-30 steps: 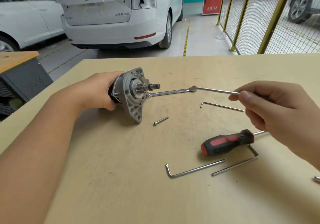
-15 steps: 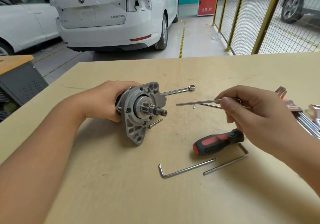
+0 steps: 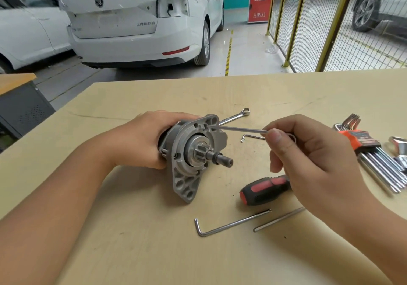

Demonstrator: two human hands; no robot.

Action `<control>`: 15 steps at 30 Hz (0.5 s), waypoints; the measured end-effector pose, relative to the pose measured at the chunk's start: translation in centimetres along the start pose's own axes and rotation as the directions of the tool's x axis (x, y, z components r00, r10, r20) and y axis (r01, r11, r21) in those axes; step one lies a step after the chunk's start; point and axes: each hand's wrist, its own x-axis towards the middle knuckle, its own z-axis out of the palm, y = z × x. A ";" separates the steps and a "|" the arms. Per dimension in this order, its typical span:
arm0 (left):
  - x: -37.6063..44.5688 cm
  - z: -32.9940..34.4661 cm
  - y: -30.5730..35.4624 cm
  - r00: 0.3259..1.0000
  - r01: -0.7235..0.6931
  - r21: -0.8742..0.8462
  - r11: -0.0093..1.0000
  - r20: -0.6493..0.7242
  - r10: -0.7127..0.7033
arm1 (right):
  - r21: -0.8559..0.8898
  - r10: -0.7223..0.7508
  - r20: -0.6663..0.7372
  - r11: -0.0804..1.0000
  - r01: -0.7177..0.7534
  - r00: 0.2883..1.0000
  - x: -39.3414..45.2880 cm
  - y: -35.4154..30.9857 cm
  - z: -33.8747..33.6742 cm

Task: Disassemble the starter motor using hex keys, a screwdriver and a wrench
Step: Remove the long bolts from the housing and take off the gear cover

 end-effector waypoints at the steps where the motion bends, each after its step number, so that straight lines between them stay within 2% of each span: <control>1: 0.0 0.1 0.1 1.000 -0.002 0.008 1.000 0.000 0.002 | 0.016 -0.004 0.000 1.000 0.004 1.000 -0.1 -0.1 0.2; 6: 0.3 0.5 0.9 1.000 -0.021 0.039 0.999 0.011 0.021 | 0.011 0.011 0.018 1.000 -0.011 1.000 -0.4 -0.6 1.0; 12: 0.4 1.1 2.3 0.999 -0.051 0.072 0.996 -0.008 0.052 | -0.188 -0.032 0.048 0.981 0.040 0.998 0.5 -1.0 -0.2; 15: 0.5 1.4 2.8 0.998 -0.059 0.096 0.994 0.008 0.058 | -0.086 -0.033 0.055 0.996 0.038 0.998 0.6 -1.1 -1.3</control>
